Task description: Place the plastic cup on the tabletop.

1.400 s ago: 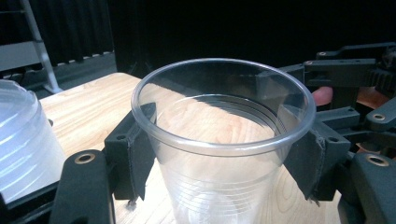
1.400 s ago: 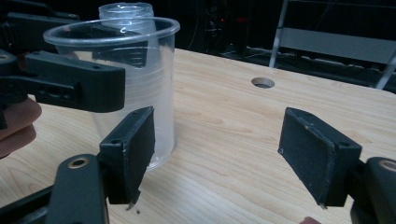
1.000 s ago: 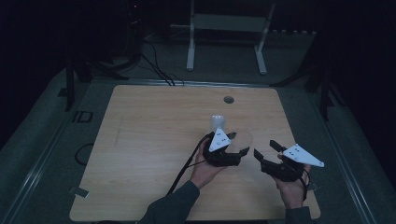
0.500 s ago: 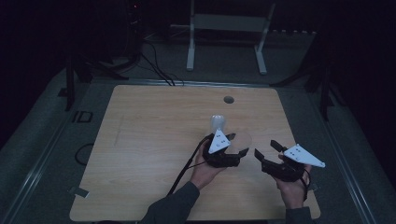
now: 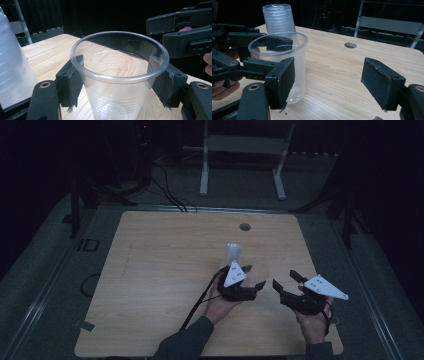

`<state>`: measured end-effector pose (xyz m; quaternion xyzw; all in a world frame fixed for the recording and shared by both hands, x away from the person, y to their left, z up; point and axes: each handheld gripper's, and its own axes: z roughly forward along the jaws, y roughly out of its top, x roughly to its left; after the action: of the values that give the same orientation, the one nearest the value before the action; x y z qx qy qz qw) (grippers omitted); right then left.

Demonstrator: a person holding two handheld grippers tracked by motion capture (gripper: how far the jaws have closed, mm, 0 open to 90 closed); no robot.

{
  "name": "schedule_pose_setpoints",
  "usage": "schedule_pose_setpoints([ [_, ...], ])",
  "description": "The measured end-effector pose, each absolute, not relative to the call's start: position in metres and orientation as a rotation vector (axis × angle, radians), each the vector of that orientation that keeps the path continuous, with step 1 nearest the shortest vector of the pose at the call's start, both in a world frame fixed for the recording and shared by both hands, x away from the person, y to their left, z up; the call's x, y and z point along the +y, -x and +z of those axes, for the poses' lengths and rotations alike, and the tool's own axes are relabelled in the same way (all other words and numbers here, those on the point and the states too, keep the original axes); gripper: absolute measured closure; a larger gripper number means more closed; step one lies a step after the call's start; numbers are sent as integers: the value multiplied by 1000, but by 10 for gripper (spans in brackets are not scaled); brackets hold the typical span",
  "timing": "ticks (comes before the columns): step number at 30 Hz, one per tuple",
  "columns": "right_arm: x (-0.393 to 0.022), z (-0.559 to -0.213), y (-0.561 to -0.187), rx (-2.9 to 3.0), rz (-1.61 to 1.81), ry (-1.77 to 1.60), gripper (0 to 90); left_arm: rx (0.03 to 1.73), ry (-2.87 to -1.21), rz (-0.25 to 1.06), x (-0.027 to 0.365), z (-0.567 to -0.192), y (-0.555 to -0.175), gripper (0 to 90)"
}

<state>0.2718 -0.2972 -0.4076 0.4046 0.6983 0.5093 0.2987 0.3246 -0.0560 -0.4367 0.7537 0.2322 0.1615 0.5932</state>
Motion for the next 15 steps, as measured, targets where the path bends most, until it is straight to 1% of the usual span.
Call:
schedule_pose_setpoints([
  [15, -298, -408, -271, 1844, 1360, -1079, 267, 540, -1742, 386, -57, -446, -325, 301],
])
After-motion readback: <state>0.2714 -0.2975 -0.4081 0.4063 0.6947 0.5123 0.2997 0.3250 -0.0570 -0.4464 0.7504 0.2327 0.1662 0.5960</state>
